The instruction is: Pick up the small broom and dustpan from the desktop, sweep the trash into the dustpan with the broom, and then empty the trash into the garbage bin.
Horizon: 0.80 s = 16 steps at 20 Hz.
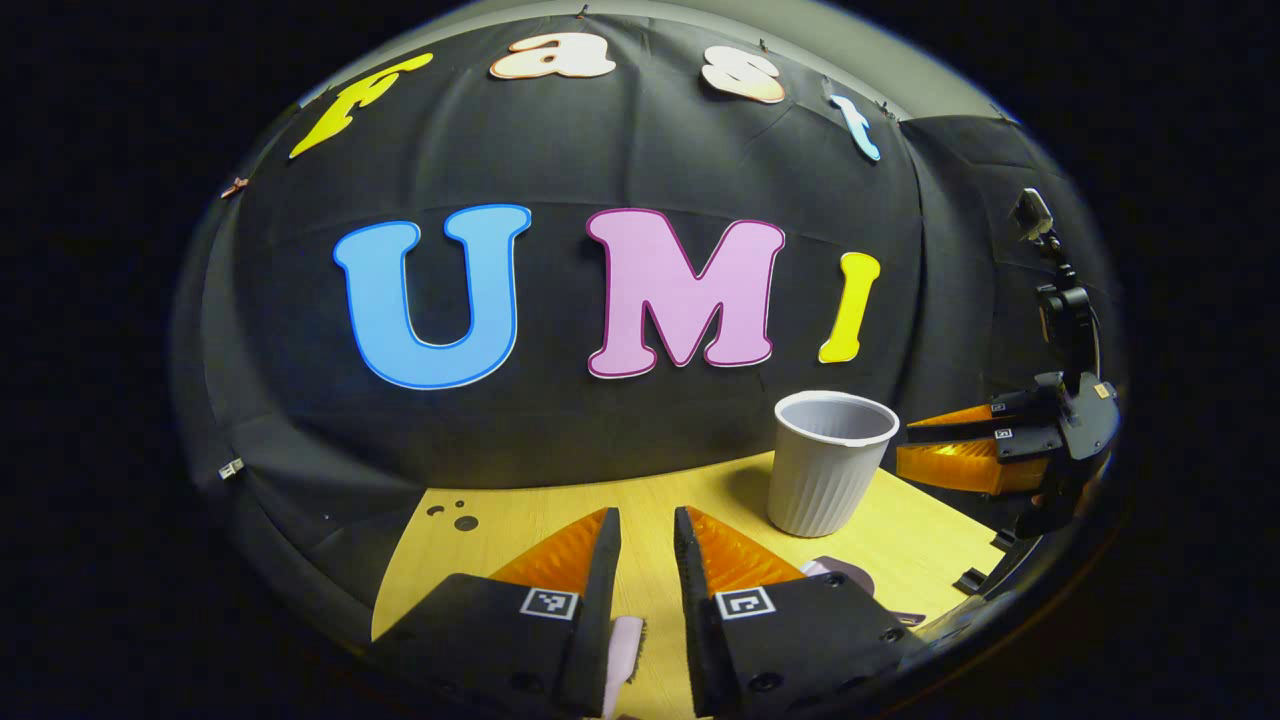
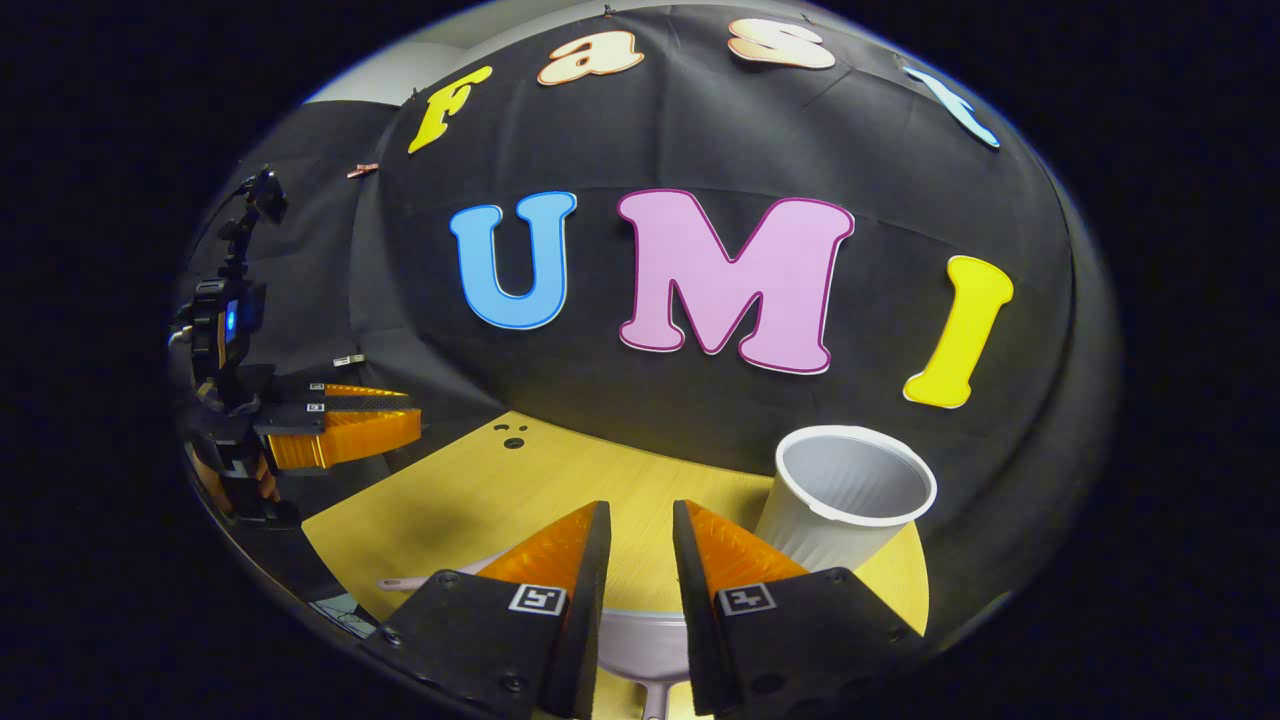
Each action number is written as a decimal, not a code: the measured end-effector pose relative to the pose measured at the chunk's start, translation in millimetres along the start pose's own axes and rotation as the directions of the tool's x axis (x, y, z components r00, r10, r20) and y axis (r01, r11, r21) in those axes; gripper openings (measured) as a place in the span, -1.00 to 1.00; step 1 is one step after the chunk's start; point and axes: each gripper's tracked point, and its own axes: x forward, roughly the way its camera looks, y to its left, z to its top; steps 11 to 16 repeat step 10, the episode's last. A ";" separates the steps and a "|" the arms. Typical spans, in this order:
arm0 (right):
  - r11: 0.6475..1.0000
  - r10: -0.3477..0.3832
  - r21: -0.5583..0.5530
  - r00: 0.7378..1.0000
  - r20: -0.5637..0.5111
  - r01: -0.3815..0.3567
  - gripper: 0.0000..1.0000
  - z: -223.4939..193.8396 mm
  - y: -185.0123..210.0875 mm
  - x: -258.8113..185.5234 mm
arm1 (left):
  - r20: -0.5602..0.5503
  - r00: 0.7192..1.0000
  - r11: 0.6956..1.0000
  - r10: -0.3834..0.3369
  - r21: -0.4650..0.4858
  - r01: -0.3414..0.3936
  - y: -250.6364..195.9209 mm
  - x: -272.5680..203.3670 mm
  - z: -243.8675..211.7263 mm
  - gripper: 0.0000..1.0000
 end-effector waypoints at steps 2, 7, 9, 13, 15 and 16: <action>1.000 0.002 0.008 1.000 0.009 -0.002 -0.19 4.0 7.6 3.8 | -0.004 1.000 1.000 0.010 -0.009 -0.010 3.4 -2.5 -5.5 -0.29; 1.000 -0.015 -0.005 1.000 0.009 0.015 -0.23 6.7 12.0 -2.6 | -0.005 1.000 1.000 0.007 -0.009 -0.007 18.0 -13.9 -8.0 -0.29; 0.999 -0.032 -0.006 0.999 0.024 0.032 -0.19 17.7 15.6 -5.6 | -0.011 1.000 1.000 -0.003 -0.014 0.003 23.2 -14.7 -11.0 -0.29; 0.999 -0.045 -0.005 0.999 0.031 0.045 -0.19 23.6 18.0 -5.5 | -0.013 1.000 1.000 -0.006 -0.015 0.006 26.4 -14.6 -11.9 -0.29; 0.999 -0.045 -0.005 0.999 0.031 0.045 -0.19 23.6 18.0 -5.5 | -0.013 1.000 1.000 -0.006 -0.015 0.006 26.4 -14.6 -11.9 -0.29; 0.999 -0.045 -0.005 0.999 0.031 0.045 -0.19 23.6 18.0 -5.5 | -0.013 1.000 1.000 -0.006 -0.015 0.006 26.4 -14.6 -11.9 -0.29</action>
